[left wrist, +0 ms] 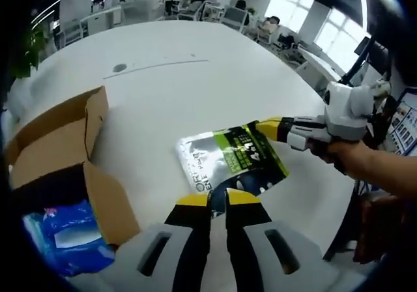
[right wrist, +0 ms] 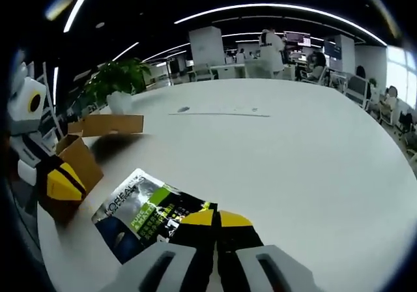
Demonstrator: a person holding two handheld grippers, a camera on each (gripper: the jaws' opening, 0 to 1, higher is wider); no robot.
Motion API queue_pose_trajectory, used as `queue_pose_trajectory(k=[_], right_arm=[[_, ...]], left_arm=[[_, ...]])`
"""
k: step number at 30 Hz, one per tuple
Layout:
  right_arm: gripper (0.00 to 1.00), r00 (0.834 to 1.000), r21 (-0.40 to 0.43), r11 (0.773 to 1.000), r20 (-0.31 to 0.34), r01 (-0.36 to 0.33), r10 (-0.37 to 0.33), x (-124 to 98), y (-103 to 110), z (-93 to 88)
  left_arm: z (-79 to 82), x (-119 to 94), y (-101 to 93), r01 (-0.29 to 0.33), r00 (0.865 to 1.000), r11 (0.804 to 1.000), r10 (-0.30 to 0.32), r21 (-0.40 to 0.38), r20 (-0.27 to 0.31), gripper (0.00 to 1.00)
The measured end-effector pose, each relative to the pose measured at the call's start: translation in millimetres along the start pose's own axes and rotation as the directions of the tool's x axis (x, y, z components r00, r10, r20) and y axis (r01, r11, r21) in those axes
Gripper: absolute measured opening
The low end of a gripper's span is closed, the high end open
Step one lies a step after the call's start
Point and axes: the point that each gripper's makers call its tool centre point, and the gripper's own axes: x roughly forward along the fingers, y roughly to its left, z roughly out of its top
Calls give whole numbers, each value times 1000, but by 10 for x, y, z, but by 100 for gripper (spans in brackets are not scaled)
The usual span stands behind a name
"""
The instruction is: Operate the shoe box by opening the lid, removing the specified soft item, and placing it in the target area until the item is outside and the box remains undamaged.
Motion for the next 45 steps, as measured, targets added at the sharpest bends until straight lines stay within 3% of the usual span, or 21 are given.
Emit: queue_pose_trajectory(k=[31, 45], right_arm=[[0, 1000, -25, 999, -7, -30, 30, 142, 322, 88], [0, 998, -55, 997, -27, -57, 55, 159, 551, 134]], left_arm=[[178, -689, 267, 13, 992, 1000, -15, 16, 127, 7], [64, -992, 564, -17, 987, 1000, 19, -11, 158, 8]])
